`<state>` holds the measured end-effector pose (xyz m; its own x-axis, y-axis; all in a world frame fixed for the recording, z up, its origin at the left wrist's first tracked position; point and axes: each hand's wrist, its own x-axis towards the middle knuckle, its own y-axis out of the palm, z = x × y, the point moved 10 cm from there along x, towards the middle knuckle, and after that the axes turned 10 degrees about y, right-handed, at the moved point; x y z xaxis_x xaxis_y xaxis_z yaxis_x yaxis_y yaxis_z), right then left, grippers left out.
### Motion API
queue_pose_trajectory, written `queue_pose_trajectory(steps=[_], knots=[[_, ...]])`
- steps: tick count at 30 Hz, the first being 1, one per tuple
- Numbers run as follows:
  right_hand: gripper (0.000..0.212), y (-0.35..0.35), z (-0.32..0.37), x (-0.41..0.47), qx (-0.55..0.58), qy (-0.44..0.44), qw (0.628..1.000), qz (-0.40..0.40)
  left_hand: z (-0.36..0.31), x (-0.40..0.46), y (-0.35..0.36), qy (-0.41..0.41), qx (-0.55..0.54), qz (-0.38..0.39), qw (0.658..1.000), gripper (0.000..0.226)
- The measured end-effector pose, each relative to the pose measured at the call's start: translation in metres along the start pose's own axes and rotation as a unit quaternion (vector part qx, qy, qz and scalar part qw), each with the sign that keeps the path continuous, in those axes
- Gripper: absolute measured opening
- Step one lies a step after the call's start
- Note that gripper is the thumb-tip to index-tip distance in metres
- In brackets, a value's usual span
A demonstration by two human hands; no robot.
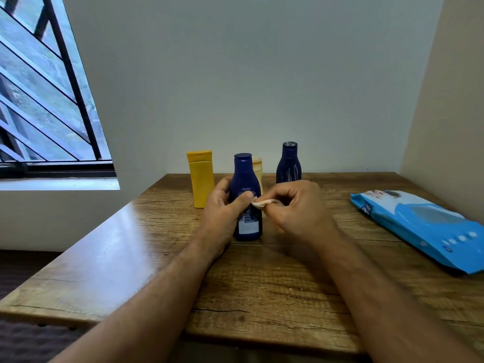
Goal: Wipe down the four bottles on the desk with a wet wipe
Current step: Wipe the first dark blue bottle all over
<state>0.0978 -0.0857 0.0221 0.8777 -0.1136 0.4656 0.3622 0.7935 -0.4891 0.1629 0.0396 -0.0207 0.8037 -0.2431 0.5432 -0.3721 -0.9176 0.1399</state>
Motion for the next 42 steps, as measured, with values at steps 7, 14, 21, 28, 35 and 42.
queue_pose_trajectory(steps=[7, 14, 21, 28, 35, 42], knots=[[0.012, -0.026, -0.024, 0.005, -0.081, 0.07, 0.992, -0.071, 0.004, -0.002, 0.007, -0.015, 0.078, 0.033, 0.996, 0.042], [0.012, -0.086, -0.062, -0.004, -0.064, 0.192, 0.959, -0.198, 0.008, -0.002, 0.023, -0.025, 0.199, 0.057, 0.978, 0.048], [0.015, -0.117, -0.094, -0.019, 0.024, 0.269, 0.913, -0.307, 0.027, 0.005, 0.086, -0.026, 0.262, 0.084, 0.961, 0.049], [0.02, -0.124, -0.11, -0.027, 0.064, 0.312, 0.884, -0.344, 0.047, 0.02, 0.142, -0.005, 0.292, 0.1, 0.951, 0.043], [0.031, -0.12, -0.126, -0.029, 0.07, 0.358, 0.87, -0.332, 0.054, 0.035, 0.162, 0.009, 0.338, 0.111, 0.935, 0.037], [0.032, -0.113, -0.133, -0.025, 0.063, 0.38, 0.871, -0.306, 0.063, 0.041, 0.164, -0.011, 0.342, 0.113, 0.933, 0.037]])
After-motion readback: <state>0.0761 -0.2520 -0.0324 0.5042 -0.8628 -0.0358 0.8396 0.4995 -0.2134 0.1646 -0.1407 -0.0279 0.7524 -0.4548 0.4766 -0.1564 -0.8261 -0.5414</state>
